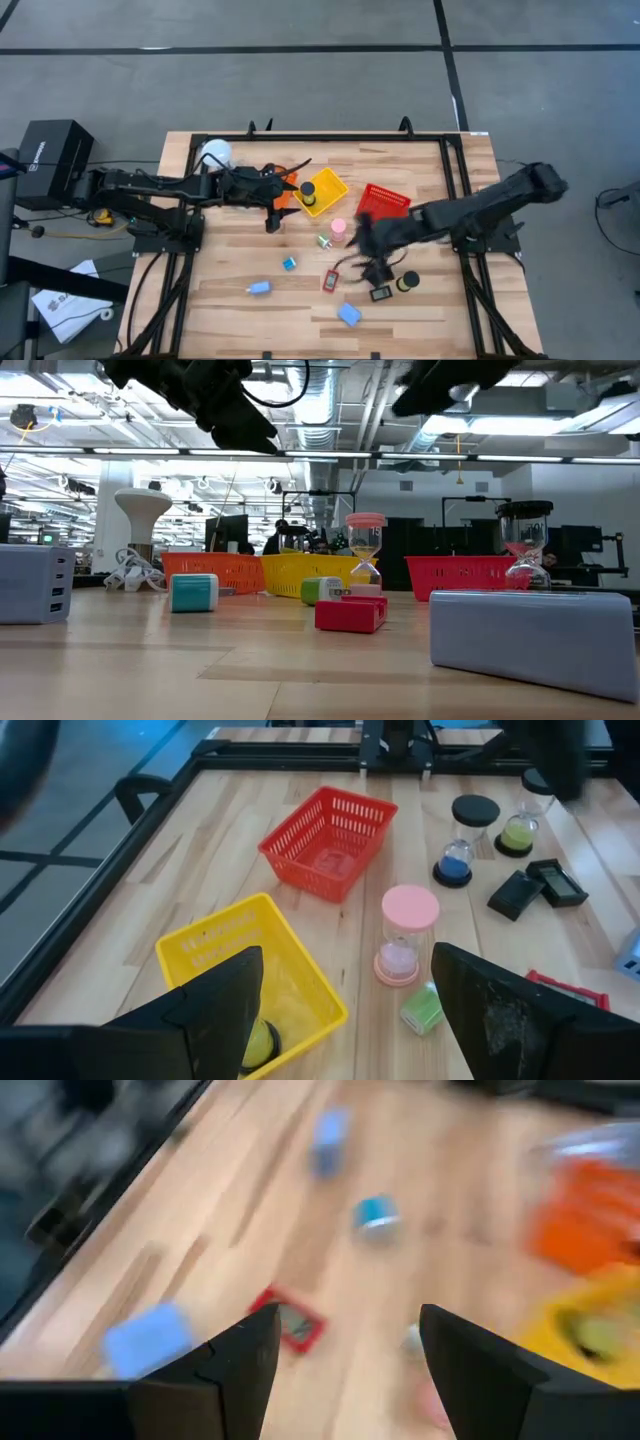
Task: Pick & Place Office items
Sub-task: Put the red timer in the red bin
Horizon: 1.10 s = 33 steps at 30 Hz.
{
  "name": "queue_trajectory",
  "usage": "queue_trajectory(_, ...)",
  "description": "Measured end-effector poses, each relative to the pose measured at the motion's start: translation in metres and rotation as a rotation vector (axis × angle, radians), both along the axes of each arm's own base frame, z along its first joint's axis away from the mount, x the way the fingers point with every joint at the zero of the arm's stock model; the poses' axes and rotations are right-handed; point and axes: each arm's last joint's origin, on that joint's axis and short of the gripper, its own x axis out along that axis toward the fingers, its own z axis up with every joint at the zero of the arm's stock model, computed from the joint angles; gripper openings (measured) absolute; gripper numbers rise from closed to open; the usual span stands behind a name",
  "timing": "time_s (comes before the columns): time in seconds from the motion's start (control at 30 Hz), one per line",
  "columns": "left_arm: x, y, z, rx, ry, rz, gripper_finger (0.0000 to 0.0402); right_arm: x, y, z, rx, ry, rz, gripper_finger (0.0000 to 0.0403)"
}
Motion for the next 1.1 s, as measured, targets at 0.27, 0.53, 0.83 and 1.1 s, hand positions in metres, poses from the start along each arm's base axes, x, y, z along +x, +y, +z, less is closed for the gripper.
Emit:
queue_trajectory(0.27,0.0,0.0,0.0,-0.001,0.005,0.001,0.0286,0.071,0.023,-0.039,-0.223,0.328,0.308,0.0232)
queue_trajectory(0.53,0.0,0.0,-0.001,-0.01,0.007,0.003,0.0286,0.117,0.036,-0.076,-0.317,0.536,0.431,0.0232)
queue_trajectory(0.83,0.0,-0.011,-0.002,-0.027,0.013,-0.03,0.0286,0.14,0.045,-0.094,-0.343,0.612,0.475,0.0232)
queue_trajectory(1.1,0.0,-0.014,-0.002,-0.025,0.018,-0.044,0.0286,0.145,0.047,-0.1,-0.375,0.568,0.534,0.0232)
